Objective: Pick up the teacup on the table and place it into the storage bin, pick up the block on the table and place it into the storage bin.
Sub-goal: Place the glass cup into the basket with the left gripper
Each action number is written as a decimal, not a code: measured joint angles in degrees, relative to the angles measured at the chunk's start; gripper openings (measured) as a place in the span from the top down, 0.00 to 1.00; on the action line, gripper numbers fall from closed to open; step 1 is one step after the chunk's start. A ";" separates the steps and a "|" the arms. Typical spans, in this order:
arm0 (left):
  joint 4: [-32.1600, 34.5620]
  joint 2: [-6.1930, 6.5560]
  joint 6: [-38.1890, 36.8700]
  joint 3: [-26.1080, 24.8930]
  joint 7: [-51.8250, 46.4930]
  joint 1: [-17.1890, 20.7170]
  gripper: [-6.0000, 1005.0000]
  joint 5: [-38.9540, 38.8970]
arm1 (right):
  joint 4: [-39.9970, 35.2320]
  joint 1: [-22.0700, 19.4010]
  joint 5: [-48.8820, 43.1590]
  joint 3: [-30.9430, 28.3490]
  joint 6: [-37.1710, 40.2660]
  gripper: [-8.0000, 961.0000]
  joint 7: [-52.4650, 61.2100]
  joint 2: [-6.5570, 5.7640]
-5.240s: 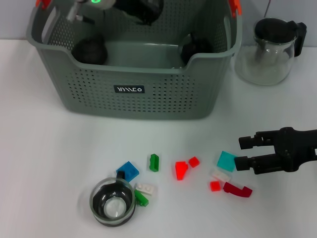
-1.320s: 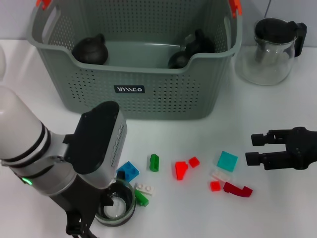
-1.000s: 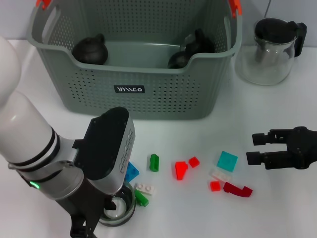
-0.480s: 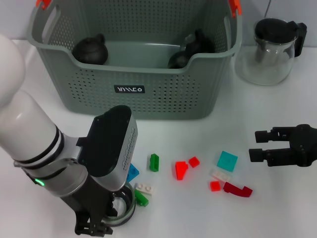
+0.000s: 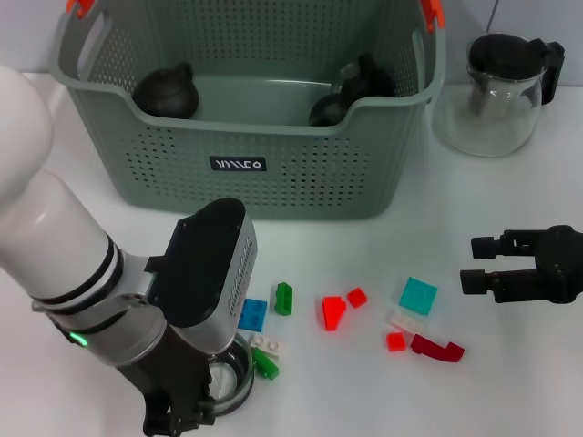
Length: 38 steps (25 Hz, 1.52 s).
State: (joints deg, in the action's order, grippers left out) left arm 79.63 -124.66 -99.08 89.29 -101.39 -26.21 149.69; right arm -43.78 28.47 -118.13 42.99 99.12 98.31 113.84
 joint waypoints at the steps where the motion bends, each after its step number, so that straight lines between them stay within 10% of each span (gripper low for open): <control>1: -0.01 0.01 -0.12 -0.11 -0.07 0.00 0.87 -0.24 | 0.00 0.00 0.00 0.00 0.00 0.15 -0.04 0.00; 5: 0.40 0.15 -2.65 -3.53 -0.13 -0.58 0.92 -4.03 | 0.00 -0.10 0.00 -0.01 0.06 0.15 -0.31 -0.03; 16: 1.54 0.62 -17.19 -33.82 0.91 -8.79 0.95 -24.49 | 0.09 -0.35 0.00 -0.01 0.09 0.15 -0.67 -0.40; 20: 2.18 1.28 -11.31 -43.86 -3.44 -13.67 0.95 -33.00 | 0.61 -0.71 -0.05 -0.02 0.12 0.15 -0.71 -0.77; 24: -0.82 2.07 2.86 -42.58 -7.15 -17.08 0.95 -31.82 | 0.63 -0.73 -0.07 -0.01 0.16 0.15 -0.74 -0.82; 31: -26.17 8.23 32.31 -32.62 -16.33 -29.69 0.95 -21.71 | 0.63 -0.12 -1.16 0.31 0.05 0.15 -0.36 -0.75; 38: -41.32 7.99 47.11 -31.12 -19.13 -36.98 0.95 -10.17 | 0.63 0.34 -1.59 0.49 -0.04 0.15 -0.17 -0.48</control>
State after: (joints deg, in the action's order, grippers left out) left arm 38.31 -116.66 -51.96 58.17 -120.52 -63.19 139.53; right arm -43.15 28.81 -119.71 43.48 99.09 98.14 113.36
